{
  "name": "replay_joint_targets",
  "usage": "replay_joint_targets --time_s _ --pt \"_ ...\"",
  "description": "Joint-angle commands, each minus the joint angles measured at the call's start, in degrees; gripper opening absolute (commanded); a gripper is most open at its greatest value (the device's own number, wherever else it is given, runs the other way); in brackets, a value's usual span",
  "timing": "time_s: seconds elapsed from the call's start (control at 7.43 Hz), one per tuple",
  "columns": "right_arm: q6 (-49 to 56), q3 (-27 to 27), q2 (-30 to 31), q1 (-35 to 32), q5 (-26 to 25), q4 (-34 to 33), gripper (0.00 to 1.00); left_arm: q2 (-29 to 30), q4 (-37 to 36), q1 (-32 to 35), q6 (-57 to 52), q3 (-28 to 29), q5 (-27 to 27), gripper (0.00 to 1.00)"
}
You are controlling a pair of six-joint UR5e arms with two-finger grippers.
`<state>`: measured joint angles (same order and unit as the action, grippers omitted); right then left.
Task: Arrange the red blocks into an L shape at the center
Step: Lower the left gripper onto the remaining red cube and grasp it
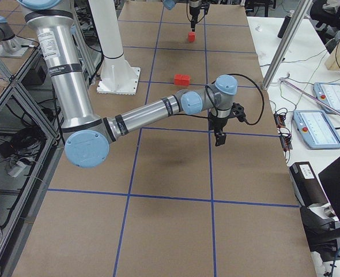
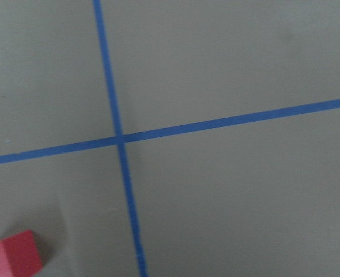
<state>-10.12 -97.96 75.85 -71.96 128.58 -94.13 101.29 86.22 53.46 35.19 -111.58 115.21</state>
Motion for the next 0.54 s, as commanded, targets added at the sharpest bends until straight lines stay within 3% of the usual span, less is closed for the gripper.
replay_joint_targets --time_s 0.0,0.4 --pt "0.01 0.31 0.09 0.24 0.00 0.00 1.00 -4.34 6.81 1.29 5.63 2.22 0.45 1.00" --pt "0.01 0.31 0.00 0.32 0.00 0.09 1.00 -6.72 27.02 0.95 14.18 13.29 0.46 1.00"
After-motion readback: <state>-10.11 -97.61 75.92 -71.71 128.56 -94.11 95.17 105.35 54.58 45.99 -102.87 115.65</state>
